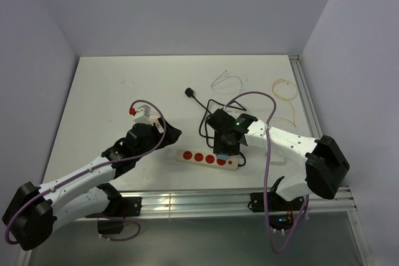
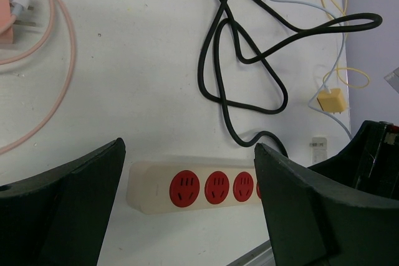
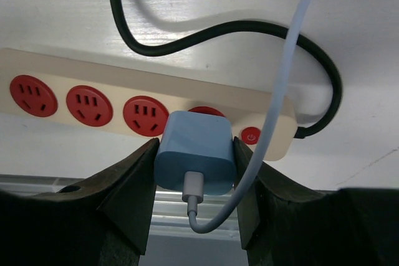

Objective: Insert the plug

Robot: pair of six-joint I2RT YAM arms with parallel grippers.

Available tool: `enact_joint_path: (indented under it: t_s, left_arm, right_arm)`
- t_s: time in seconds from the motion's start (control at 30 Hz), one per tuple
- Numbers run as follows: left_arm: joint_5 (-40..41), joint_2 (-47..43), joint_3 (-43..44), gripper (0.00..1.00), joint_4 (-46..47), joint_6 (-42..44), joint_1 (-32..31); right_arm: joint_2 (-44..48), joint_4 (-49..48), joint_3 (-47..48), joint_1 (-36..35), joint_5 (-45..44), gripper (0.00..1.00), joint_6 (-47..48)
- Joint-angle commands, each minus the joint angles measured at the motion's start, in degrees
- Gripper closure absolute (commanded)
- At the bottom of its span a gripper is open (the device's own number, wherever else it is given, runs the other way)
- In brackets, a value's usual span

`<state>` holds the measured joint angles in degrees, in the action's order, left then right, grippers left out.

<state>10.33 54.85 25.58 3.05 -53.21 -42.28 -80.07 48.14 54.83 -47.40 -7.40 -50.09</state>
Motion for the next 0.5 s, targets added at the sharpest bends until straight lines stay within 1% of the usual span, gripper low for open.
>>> enact_joint_path:
  t_s: [0.0,0.17,0.3,0.47]
  left_arm:
    - [-0.57,-1.15,-0.44,0.1,2.4,0.83,0.45]
    - [-0.92,-1.06,-0.62,0.1,2.75,0.65,0.53]
    - [-1.19,-0.89,-0.62,0.1,3.02,0.65,0.62]
    - [-1.36,-1.15,-0.27,0.11,2.49,0.74,0.71]
  right_arm:
    - [0.09,5.65,2.56,-0.33,-5.87,1.0,1.39]
    - [1.32,6.96,2.65,-1.03,-5.08,1.0,0.78]
    - [1.59,5.21,1.6,-1.47,-3.94,1.0,0.87]
    - [1.41,6.09,5.02,-2.35,-5.7,1.0,0.51]
